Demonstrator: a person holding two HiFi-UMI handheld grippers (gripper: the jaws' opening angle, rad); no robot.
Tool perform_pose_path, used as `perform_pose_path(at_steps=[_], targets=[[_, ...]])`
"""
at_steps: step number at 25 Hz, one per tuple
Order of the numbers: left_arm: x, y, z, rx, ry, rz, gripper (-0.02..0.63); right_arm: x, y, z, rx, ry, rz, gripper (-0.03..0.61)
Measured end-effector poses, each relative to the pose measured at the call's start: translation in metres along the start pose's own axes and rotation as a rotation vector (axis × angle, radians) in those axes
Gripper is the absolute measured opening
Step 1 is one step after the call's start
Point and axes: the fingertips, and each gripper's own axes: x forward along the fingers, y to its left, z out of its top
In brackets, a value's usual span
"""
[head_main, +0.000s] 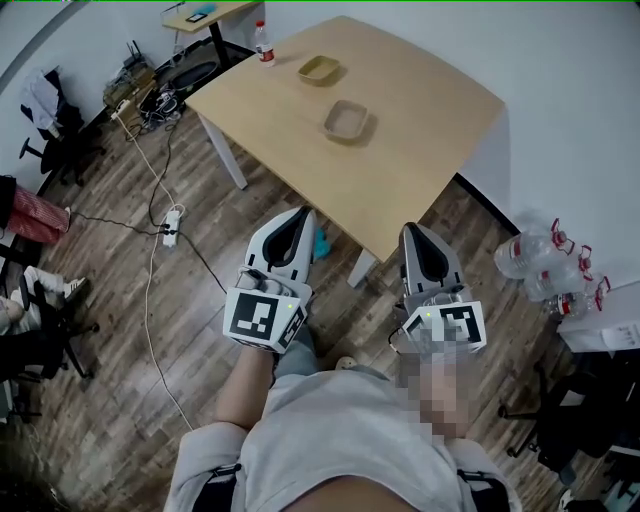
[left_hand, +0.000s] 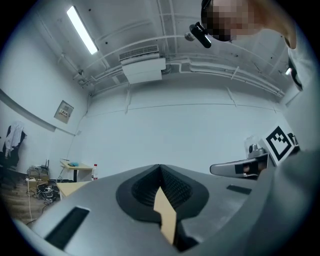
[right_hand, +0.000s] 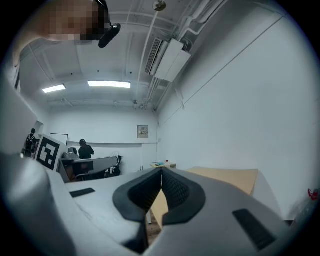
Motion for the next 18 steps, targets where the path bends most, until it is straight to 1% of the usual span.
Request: perform_pose_path(at_steps=[8,18], targets=[[0.045,0.058,-0.001,0.000,0.005,-0.099,0.015,0.063,0.005,0.002,-0.002,-0.013,-0.087,0.011],[0.087,0.118,-0.010,-0.003,0.014,-0.203,0.015,0.127,0.011,-0.006,0.008,-0.023,-0.192,0.011]])
